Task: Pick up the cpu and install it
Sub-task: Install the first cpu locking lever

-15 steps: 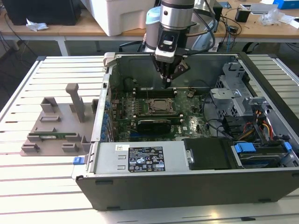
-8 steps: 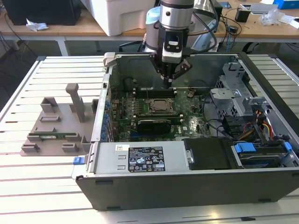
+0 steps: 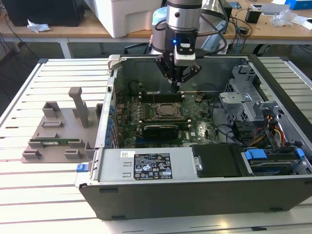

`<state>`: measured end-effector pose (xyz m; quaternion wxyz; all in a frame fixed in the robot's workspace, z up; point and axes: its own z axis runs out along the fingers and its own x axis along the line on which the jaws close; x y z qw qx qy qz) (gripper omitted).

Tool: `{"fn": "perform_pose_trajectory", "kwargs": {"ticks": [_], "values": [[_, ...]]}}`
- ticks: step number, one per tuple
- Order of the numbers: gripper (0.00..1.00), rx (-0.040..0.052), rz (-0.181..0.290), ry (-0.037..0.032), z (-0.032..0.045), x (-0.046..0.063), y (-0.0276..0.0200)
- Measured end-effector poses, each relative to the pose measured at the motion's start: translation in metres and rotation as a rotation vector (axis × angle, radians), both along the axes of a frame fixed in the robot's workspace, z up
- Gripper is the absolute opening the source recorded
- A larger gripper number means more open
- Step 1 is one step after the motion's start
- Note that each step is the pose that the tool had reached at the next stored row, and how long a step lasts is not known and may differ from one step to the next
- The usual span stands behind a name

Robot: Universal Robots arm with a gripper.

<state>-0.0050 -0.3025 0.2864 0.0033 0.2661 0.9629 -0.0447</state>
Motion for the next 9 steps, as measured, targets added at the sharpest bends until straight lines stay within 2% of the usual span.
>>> {"fn": "perform_pose_trajectory", "kwargs": {"ticks": [7, 9], "values": [[0.11, 0.0000, 0.077, 0.0000, 0.0000, 0.0000, 0.0000], [0.11, 0.0000, 0.155, 0.0000, 0.0000, 0.0000, 0.0000]]}}
